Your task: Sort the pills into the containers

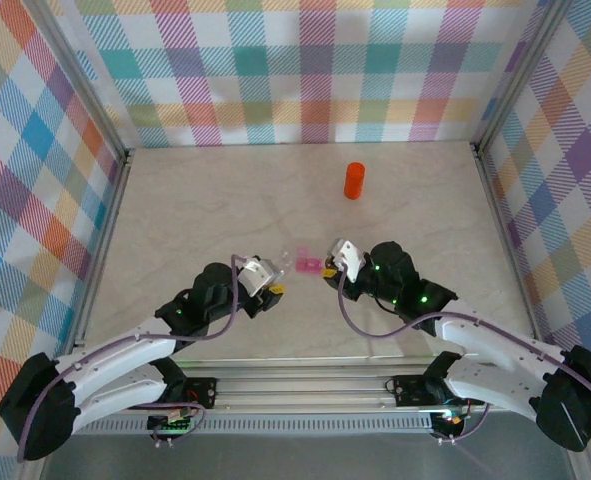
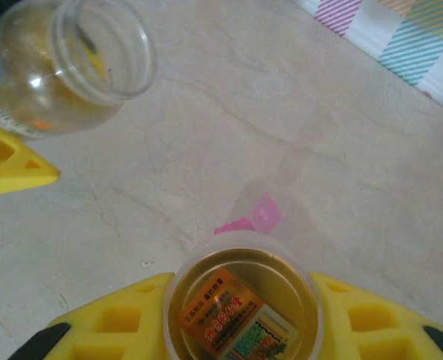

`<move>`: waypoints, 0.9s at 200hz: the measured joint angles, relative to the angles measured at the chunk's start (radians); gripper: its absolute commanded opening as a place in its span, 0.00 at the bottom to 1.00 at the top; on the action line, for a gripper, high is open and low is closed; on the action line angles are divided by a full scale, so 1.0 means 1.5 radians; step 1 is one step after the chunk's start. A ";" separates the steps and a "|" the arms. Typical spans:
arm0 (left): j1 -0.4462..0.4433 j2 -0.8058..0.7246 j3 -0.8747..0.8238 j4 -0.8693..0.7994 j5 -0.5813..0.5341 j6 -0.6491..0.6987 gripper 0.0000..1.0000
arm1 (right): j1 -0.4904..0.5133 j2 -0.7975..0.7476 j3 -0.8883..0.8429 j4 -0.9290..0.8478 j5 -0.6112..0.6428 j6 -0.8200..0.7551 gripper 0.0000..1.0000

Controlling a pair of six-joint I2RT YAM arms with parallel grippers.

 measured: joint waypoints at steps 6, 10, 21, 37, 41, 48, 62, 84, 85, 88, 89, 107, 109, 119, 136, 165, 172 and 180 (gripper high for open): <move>0.000 0.013 0.006 -0.003 -0.003 0.004 0.00 | 0.000 0.000 -0.010 0.010 0.001 0.000 0.30; 0.000 0.023 0.011 -0.005 -0.005 0.006 0.00 | 0.000 0.000 -0.018 0.018 0.002 -0.001 0.30; 0.000 0.043 0.021 -0.014 -0.008 0.012 0.00 | 0.000 -0.001 -0.032 0.033 0.008 -0.001 0.30; 0.000 0.071 0.037 -0.032 -0.015 0.021 0.00 | 0.000 -0.005 -0.047 0.052 0.022 -0.001 0.30; 0.000 0.077 0.041 -0.036 -0.016 0.023 0.00 | 0.000 -0.006 -0.050 0.058 0.026 0.000 0.30; 0.000 0.089 0.049 -0.044 -0.020 0.028 0.00 | 0.000 -0.009 -0.054 0.064 0.033 0.001 0.31; 0.000 0.113 0.068 -0.060 -0.026 0.035 0.00 | 0.000 -0.013 -0.056 0.070 0.045 0.006 0.31; 0.000 0.156 0.097 -0.080 -0.034 0.047 0.00 | -0.001 -0.015 -0.056 0.083 0.058 0.014 0.31; 0.000 0.159 0.099 -0.082 -0.035 0.048 0.00 | -0.001 -0.015 -0.056 0.083 0.060 0.014 0.31; 0.000 0.164 0.103 -0.086 -0.036 0.049 0.00 | -0.001 -0.015 -0.056 0.084 0.062 0.015 0.31; 0.000 0.167 0.105 -0.088 -0.036 0.049 0.00 | -0.001 -0.016 -0.056 0.084 0.063 0.015 0.31; 0.000 0.198 0.129 -0.112 -0.039 0.059 0.00 | -0.001 -0.021 -0.056 0.083 0.071 0.020 0.31; 0.000 0.200 0.131 -0.114 -0.040 0.060 0.00 | -0.001 -0.022 -0.056 0.083 0.072 0.020 0.31; 0.000 0.216 0.147 -0.129 -0.044 0.066 0.00 | -0.001 -0.028 -0.056 0.083 0.076 0.023 0.31; 0.000 0.244 0.177 -0.159 -0.051 0.075 0.00 | -0.001 -0.037 -0.056 0.083 0.082 0.028 0.31; 0.000 0.293 0.222 -0.202 -0.062 0.097 0.00 | -0.001 -0.044 -0.057 0.083 0.085 0.032 0.31; 0.001 0.306 0.233 -0.214 -0.065 0.102 0.00 | -0.001 -0.044 -0.058 0.083 0.087 0.032 0.31; 0.002 0.319 0.247 -0.228 -0.067 0.108 0.00 | -0.001 -0.044 -0.059 0.083 0.088 0.032 0.31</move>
